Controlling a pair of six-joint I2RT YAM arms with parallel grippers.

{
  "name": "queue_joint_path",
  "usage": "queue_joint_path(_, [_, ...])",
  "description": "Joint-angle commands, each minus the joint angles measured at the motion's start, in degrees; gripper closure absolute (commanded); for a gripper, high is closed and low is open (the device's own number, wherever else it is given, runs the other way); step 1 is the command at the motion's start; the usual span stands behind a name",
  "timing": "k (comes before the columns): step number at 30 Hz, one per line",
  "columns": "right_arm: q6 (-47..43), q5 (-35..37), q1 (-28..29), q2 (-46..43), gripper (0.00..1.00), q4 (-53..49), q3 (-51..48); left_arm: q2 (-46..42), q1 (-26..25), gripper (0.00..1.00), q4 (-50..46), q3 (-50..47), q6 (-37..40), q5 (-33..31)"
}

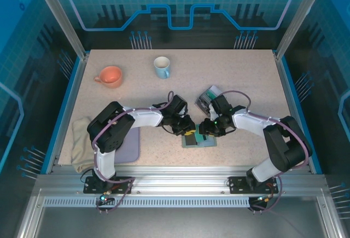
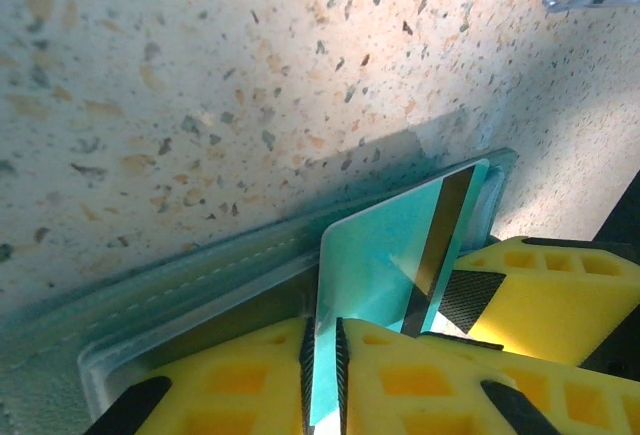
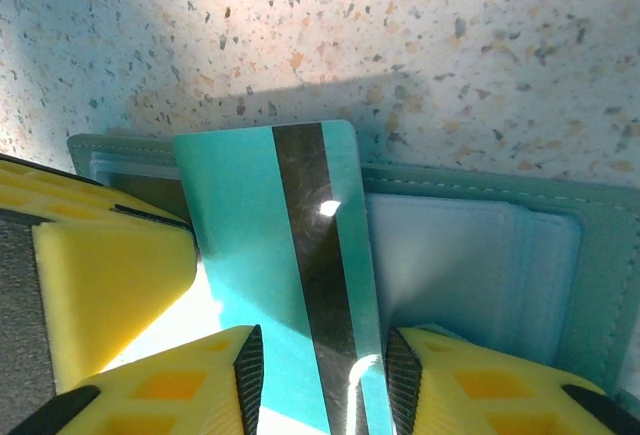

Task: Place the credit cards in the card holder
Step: Pick up the credit card from the card holder.

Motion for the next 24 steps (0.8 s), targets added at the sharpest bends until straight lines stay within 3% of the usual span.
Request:
queue_joint_path(1, [0.6, 0.2, -0.6, 2.9, 0.60, -2.0, -1.8, 0.0, -0.2, 0.85, -1.5, -0.4, 1.3, -0.5])
queue_joint_path(11, [0.4, -6.0, -1.9, 0.8, 0.72, 0.2, -1.1, 1.0, -0.4, 0.86, -2.4, -0.5, 2.0, -0.4])
queue_joint_path(20, [1.8, -10.2, -3.9, -0.9, 0.75, 3.2, -2.6, 1.1, -0.3, 0.87, -2.8, -0.2, 2.6, -0.6])
queue_joint_path(24, [2.2, -11.8, -5.0, -1.0, 0.83, 4.2, -3.3, 0.3, -0.4, 0.87, -2.0, 0.0, 3.0, -0.6])
